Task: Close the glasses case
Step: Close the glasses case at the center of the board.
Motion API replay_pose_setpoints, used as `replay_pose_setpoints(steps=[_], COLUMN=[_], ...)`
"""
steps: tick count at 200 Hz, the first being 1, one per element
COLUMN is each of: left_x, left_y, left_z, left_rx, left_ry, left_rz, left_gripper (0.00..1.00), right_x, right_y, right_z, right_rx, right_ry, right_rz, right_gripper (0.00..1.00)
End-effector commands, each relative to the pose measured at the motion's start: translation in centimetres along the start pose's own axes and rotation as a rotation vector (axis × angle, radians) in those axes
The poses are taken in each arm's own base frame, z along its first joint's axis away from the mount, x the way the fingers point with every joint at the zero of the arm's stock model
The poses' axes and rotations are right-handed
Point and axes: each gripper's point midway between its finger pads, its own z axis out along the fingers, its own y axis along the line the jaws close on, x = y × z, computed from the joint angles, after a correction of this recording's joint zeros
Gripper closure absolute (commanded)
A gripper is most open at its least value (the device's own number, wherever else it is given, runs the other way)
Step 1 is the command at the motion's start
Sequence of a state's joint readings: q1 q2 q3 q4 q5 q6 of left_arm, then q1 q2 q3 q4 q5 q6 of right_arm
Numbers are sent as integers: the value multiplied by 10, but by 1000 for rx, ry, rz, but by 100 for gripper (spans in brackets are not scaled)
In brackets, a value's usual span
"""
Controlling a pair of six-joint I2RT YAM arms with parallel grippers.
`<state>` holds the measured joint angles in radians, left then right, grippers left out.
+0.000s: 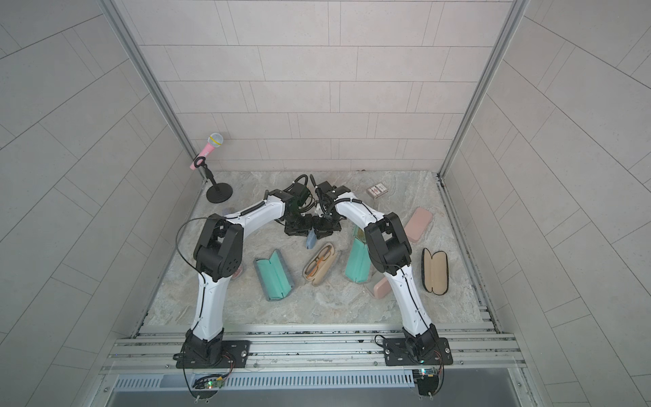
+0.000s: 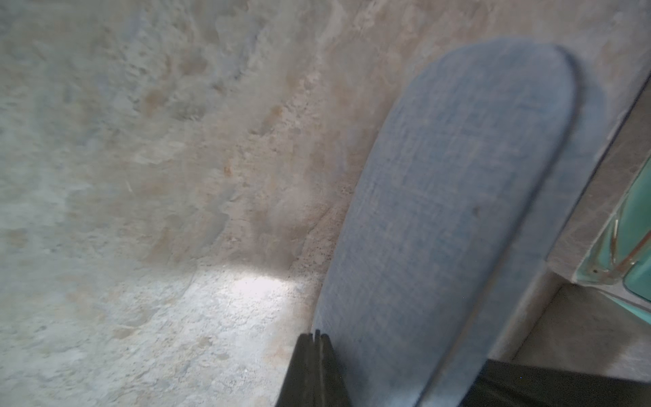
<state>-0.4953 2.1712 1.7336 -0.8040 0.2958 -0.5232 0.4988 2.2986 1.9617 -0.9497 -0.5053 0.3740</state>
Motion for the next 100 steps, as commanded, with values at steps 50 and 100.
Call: replay_pose_setpoints(steps=[50,100], left_x=[-5,-11], left_y=[-25,-22], left_z=[-19,-57], left_rx=[54,47], left_ry=[-49,-126], left_rz=[45,46], left_gripper=[100,89], right_x=[-1,1], right_y=[20,8], right_z=[-8,-40], right_rx=[-19,8], right_ry=[-49,-150], right_rz=[-46,4], right_gripper=[94,86])
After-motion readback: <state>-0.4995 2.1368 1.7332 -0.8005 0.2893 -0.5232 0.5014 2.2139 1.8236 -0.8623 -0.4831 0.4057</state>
